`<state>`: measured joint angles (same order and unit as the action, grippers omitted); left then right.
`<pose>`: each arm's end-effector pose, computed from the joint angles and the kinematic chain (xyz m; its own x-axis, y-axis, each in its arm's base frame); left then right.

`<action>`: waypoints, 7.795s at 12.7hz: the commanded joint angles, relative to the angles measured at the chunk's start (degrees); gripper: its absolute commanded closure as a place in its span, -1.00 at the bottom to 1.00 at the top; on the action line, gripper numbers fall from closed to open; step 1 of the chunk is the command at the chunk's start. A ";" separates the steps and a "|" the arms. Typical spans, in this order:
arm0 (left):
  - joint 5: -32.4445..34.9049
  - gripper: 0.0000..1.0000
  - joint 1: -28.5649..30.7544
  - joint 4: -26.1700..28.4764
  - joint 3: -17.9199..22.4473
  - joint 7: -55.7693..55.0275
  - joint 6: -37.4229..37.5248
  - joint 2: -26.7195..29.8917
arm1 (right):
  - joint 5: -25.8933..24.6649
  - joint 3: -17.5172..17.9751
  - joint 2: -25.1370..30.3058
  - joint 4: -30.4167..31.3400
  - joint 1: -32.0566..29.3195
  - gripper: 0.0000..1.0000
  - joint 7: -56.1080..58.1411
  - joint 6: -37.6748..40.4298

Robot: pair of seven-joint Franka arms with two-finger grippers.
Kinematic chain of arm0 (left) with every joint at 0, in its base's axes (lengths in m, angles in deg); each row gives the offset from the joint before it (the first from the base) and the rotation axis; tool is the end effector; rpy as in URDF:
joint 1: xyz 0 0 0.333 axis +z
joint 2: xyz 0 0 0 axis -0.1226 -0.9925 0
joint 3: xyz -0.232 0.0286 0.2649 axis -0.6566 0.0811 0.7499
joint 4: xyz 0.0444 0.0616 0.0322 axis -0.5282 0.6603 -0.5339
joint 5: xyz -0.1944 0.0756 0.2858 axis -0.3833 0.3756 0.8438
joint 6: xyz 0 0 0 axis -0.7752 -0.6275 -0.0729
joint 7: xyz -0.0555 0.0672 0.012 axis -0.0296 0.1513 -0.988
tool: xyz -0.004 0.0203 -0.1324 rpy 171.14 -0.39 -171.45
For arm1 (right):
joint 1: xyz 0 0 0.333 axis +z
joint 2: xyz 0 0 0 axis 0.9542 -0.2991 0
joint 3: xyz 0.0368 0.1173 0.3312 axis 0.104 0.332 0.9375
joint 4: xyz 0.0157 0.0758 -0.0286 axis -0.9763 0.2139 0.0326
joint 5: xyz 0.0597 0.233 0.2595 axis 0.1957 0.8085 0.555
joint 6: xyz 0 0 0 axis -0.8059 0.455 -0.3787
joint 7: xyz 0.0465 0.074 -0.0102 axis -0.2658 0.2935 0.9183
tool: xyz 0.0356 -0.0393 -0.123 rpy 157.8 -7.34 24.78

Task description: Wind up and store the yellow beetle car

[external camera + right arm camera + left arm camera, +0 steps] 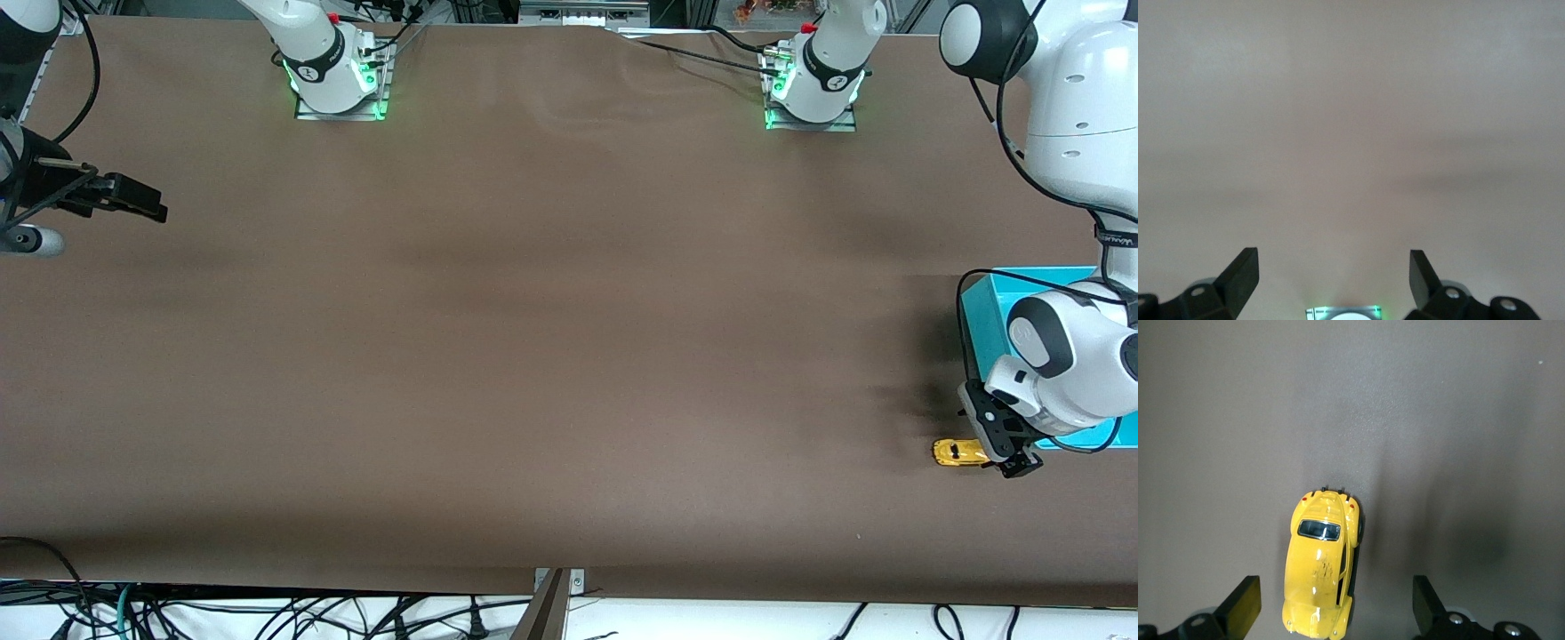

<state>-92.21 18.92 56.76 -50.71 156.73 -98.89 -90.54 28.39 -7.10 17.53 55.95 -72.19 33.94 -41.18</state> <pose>0.7244 0.1821 0.2281 0.1594 -0.9872 -0.0062 -0.9742 -0.1563 -0.1625 0.5189 -0.0138 0.5909 0.9897 -0.0561 -0.1318 -0.0537 -0.9983 0.0221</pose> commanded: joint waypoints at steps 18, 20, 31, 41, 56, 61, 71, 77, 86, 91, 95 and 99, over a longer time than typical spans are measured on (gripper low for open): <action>-0.41 1.00 -1.07 -1.91 0.50 -0.97 -2.74 -2.99 | 4.45 -1.79 0.63 0.87 -2.16 -1.00 -0.86 -2.14; -0.32 1.00 -1.51 -1.91 0.50 -1.33 -2.21 -1.86 | 4.45 -1.97 0.54 0.87 -2.25 -1.00 -0.78 -2.48; 2.57 1.00 -0.90 -1.12 2.17 5.40 26.70 14.67 | 2.43 -1.44 0.98 -0.62 -2.16 -1.00 -0.69 -2.14; 2.49 1.00 10.26 5.53 4.11 26.27 21.98 14.32 | 2.61 -1.62 0.98 -0.63 -2.16 -1.00 -0.60 -1.43; -1.19 0.82 10.18 24.63 5.08 25.66 -1.24 13.36 | 2.61 -1.53 1.16 -0.71 -2.16 -1.00 -0.69 0.41; -2.08 -1.00 9.74 23.32 5.08 26.00 0.68 14.84 | 2.96 -1.62 1.77 -0.45 -2.16 -1.00 -0.69 0.94; -2.16 -1.00 1.14 6.01 4.90 -9.69 37.14 27.66 | 2.69 -1.53 1.77 -0.45 -2.16 -1.00 -0.69 0.85; -1.20 -1.00 -9.40 6.09 4.99 -57.24 47.61 37.69 | 2.69 -1.53 1.77 -0.54 -2.16 -1.00 -0.69 0.85; -5.41 -1.00 -15.04 8.89 4.73 -99.36 56.76 44.72 | 2.78 -1.53 1.77 -0.54 -2.16 -1.00 -0.69 0.94; -4.71 -1.00 -15.57 13.29 4.55 -99.60 55.54 46.75 | 2.78 -1.53 1.77 -0.54 -2.16 -1.00 -0.69 0.94; -1.48 -1.00 -15.57 12.77 1.22 -98.01 54.75 46.49 | 2.78 -1.53 1.68 -0.54 -2.16 -1.00 -0.69 0.94; -0.84 -1.00 -15.40 12.33 0.24 -97.66 54.74 46.05 | 2.78 -1.53 1.77 -0.54 -2.16 -1.00 -0.69 0.94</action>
<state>-94.35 3.50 67.98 -50.56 57.84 -43.26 -45.60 31.43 -8.90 18.61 55.81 -74.09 33.32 -41.21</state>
